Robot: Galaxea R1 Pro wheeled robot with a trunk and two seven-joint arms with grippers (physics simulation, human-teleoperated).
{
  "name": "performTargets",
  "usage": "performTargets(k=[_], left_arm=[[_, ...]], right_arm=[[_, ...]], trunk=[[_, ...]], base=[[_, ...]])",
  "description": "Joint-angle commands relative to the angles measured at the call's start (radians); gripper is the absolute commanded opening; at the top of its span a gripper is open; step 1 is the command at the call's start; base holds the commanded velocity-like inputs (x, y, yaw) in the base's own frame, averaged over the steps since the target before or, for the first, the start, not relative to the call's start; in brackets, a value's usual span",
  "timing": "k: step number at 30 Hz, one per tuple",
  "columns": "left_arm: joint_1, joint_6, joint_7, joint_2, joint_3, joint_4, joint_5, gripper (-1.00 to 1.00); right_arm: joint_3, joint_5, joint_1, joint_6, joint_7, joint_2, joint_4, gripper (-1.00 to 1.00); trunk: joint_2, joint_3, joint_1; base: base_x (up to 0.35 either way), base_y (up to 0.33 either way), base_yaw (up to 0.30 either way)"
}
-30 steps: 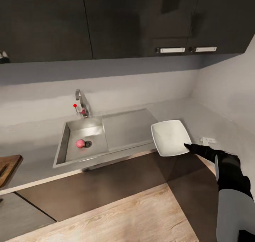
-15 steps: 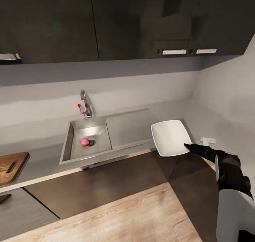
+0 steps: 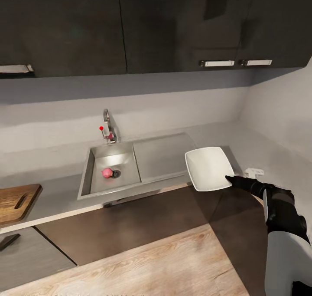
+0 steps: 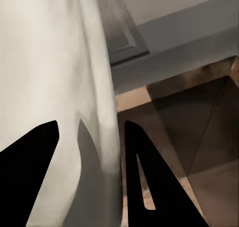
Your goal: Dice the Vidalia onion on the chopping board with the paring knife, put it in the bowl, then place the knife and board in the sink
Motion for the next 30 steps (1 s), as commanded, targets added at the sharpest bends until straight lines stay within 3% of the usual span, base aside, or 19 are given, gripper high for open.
performTargets(k=[1, 30], left_arm=[[0.0, -0.001, 0.0, 0.0, 0.0, -0.001, 0.001, 1.0], [0.0, -0.001, 0.0, 0.0, -0.001, -0.001, 0.001, 1.0]], right_arm=[[-0.003, 0.008, -0.001, 0.003, 0.009, 0.001, -0.002, -1.0], [-0.003, 0.008, -0.001, 0.002, 0.009, 0.001, -0.002, -1.0]], trunk=[[-0.002, -0.002, 0.001], [-0.002, -0.016, 0.001]], base=[[0.0, 0.176, 0.224], [0.0, 0.29, 0.252]])
